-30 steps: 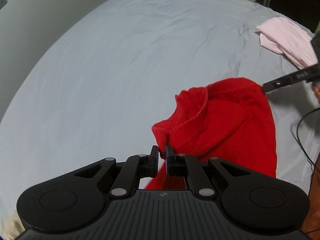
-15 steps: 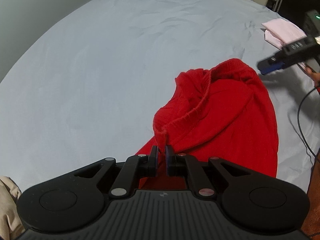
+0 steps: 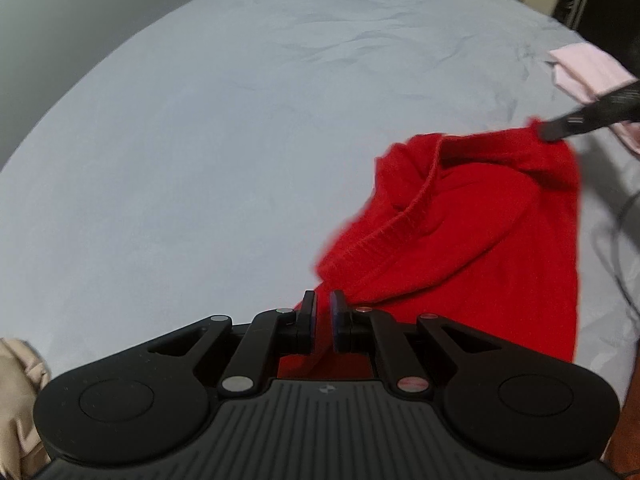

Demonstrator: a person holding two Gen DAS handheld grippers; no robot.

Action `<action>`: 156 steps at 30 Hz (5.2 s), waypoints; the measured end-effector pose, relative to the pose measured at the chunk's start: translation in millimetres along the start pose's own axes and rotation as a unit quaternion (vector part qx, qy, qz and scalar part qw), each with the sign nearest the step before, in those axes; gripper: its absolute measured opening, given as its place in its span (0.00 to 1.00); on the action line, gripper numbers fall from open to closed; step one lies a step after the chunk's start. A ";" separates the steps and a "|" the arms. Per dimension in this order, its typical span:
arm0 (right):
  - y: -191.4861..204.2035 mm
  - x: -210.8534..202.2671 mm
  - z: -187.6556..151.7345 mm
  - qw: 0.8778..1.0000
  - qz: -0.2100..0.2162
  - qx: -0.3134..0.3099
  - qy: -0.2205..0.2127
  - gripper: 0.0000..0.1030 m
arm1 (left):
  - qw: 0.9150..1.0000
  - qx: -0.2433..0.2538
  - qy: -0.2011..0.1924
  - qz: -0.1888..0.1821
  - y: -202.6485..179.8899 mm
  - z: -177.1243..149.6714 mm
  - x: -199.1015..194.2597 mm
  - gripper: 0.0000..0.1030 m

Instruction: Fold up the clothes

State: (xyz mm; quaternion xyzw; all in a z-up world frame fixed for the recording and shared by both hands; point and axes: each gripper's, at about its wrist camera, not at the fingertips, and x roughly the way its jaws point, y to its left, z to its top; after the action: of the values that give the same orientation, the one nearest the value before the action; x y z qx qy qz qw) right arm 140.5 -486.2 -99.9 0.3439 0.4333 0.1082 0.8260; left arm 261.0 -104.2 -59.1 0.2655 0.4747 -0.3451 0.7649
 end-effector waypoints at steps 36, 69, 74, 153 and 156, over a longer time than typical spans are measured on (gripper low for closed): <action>65.0 -10.9 -65.8 0.973 -0.097 -0.180 0.110 0.27 | 0.986 0.142 -0.010 -0.080 -22.4 22.7 32.0 0.20; 73.4 13.8 -106.4 0.967 -0.139 -0.185 0.111 0.25 | 0.967 0.241 0.009 -0.076 -30.4 6.9 27.0 0.05; 76.2 16.6 -105.9 0.969 -0.144 -0.175 0.097 0.29 | 0.975 0.213 -0.008 -0.055 -22.4 8.0 5.4 0.05; -8.1 -67.2 -23.7 0.965 -0.225 -0.134 -0.004 0.30 | 0.964 0.219 -0.150 0.000 -148.4 216.0 57.8 0.47; -13.0 -67.3 -22.0 0.966 -0.218 -0.141 -0.002 0.30 | 0.955 0.267 -0.126 -0.011 -159.7 205.9 66.4 0.47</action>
State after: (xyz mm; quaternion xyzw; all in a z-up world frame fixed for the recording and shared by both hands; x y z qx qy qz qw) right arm 81.1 -517.5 -73.9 0.1214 0.4769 -0.0153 0.8704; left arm 268.9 -372.7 -47.9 0.4093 0.2676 -0.4984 0.7159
